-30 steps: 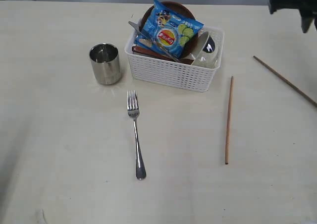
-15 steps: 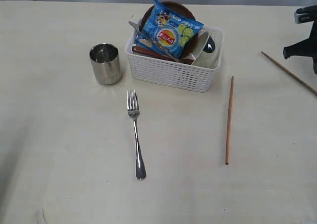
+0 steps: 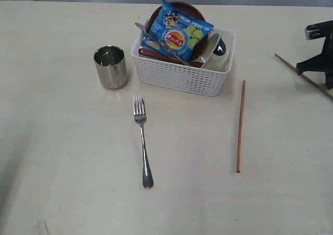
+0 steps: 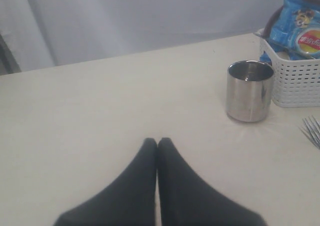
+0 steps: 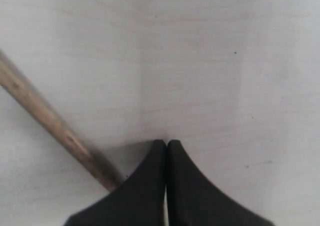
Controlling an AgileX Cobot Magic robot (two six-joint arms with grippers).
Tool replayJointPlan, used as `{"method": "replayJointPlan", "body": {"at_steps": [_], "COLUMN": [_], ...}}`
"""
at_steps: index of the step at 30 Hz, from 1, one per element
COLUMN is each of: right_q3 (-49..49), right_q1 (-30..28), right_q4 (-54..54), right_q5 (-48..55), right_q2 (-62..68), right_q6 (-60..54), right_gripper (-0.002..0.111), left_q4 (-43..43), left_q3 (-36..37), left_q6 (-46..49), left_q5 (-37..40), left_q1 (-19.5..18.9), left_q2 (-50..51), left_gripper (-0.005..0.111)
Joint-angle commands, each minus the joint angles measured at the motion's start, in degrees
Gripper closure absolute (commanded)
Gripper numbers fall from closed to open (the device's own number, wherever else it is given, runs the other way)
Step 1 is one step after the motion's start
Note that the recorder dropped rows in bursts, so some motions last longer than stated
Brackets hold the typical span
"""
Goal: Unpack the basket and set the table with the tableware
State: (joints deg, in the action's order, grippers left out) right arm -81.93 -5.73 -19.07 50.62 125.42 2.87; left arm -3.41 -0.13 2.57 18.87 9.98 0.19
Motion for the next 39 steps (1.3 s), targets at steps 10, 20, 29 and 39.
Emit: {"method": "replayJointPlan", "body": {"at_steps": [10,20,29,39], "right_q3": [1.42,1.32,-4.57,-16.65], "right_q1": [-0.13,1.39,11.19,31.15], "right_q4": [9.82,16.88,34.72,31.68], "right_q5": [5.46,3.47,9.02,11.5], "right_q2": [-4.73,-19.35,-27.46,-21.84], "right_q6": [-4.61,-7.85,-19.04,-11.61], "right_gripper": [0.109,0.109,0.098,0.073], "left_q4": [0.49,0.49,0.49,0.49], "left_q3": [0.13,0.13,0.13,0.13], "left_q6": [-0.02,-0.02,-0.02,-0.02], "left_q5": [-0.42,-0.42,-0.42,-0.42], "left_q1": [-0.14,-0.14,-0.14,-0.14], "left_q2": [-0.19,-0.19,-0.19,-0.19], "left_gripper": [0.107,0.107,0.107,0.107]}}
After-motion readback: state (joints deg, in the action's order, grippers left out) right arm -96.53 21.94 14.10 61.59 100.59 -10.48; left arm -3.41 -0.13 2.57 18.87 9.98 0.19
